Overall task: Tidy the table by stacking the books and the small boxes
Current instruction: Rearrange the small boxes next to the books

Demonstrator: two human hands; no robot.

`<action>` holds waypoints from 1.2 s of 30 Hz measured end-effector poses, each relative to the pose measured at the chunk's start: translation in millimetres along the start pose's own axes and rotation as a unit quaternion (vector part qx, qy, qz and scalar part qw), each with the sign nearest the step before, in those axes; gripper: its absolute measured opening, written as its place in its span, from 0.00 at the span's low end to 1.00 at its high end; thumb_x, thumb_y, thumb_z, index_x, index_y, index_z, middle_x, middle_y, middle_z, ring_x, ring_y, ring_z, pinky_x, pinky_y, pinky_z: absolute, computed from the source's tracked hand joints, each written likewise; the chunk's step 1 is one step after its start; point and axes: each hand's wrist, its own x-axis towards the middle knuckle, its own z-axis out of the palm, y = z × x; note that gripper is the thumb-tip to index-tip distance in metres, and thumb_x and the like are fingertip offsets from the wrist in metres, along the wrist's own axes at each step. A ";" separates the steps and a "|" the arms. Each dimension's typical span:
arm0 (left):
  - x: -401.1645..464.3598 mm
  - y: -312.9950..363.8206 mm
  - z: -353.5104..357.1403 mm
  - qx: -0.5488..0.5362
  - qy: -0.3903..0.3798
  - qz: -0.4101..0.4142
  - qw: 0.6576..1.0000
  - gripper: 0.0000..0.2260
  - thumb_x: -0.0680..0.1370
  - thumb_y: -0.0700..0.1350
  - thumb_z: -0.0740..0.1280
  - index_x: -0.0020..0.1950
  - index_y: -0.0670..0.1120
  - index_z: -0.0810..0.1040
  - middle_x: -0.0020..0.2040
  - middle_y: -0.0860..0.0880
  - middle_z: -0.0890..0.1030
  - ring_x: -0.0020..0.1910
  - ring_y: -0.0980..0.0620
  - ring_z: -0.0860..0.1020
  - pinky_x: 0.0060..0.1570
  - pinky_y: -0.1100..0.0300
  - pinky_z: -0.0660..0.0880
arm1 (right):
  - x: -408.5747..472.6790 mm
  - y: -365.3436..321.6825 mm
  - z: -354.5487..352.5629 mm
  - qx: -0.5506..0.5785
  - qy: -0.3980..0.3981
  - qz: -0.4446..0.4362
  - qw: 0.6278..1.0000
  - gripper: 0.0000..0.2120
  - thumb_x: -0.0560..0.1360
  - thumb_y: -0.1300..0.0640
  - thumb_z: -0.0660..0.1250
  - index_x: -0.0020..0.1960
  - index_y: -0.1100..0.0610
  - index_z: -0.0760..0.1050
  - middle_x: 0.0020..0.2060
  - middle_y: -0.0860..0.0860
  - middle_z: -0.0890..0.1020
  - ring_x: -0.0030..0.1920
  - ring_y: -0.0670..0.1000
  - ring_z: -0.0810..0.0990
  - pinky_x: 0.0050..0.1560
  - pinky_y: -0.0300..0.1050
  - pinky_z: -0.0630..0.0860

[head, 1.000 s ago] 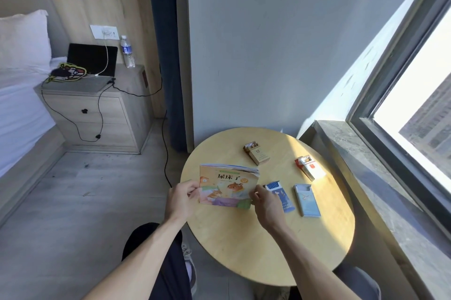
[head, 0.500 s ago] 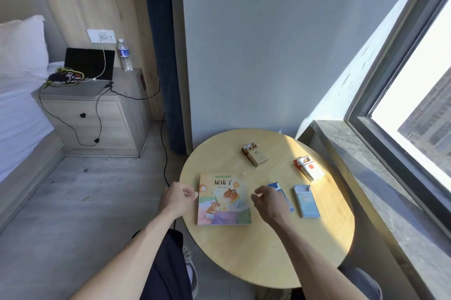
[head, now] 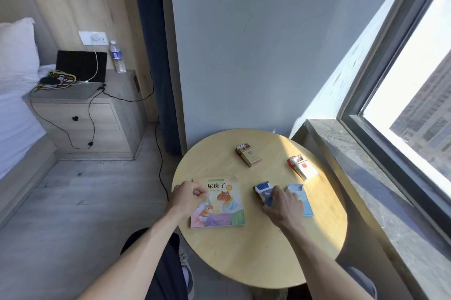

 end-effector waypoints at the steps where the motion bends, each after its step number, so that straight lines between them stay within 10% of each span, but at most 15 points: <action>1: 0.8 2.1 0.4 -0.008 -0.004 0.009 1.000 0.02 0.76 0.48 0.75 0.44 0.54 0.87 0.39 0.57 0.84 0.42 0.58 0.82 0.44 0.62 0.77 | -1.4 -3.8 -2.7 0.022 0.003 -0.014 1.000 0.15 0.71 0.46 0.72 0.53 0.50 0.74 0.45 0.50 0.74 0.47 0.53 0.74 0.47 0.49 0.74; 11: 15.4 43.2 1.6 -0.153 0.026 -0.019 0.988 0.03 0.78 0.53 0.71 0.45 0.57 0.82 0.45 0.52 0.86 0.43 0.49 0.85 0.47 0.48 0.83 | -25.4 -54.5 -28.0 0.103 -0.001 -0.211 0.972 0.20 0.69 0.42 0.70 0.59 0.45 0.74 0.50 0.48 0.76 0.46 0.52 0.77 0.45 0.52 0.79; 21: 4.5 56.6 1.5 -0.093 0.019 0.010 0.995 0.03 0.75 0.48 0.75 0.43 0.51 0.84 0.37 0.52 0.86 0.32 0.58 0.83 0.35 0.63 0.76 | -30.8 -61.4 -39.5 0.103 0.013 -0.240 0.965 0.20 0.68 0.48 0.74 0.59 0.50 0.79 0.49 0.52 0.77 0.47 0.55 0.76 0.45 0.46 0.71; 36: 6.0 52.1 4.9 -0.112 0.040 0.083 0.989 0.08 0.78 0.47 0.72 0.56 0.52 0.85 0.42 0.50 0.84 0.42 0.51 0.83 0.45 0.57 0.81 | -35.9 -65.7 -38.1 0.150 0.018 -0.226 0.962 0.18 0.69 0.45 0.74 0.57 0.48 0.79 0.47 0.50 0.76 0.45 0.53 0.75 0.43 0.44 0.73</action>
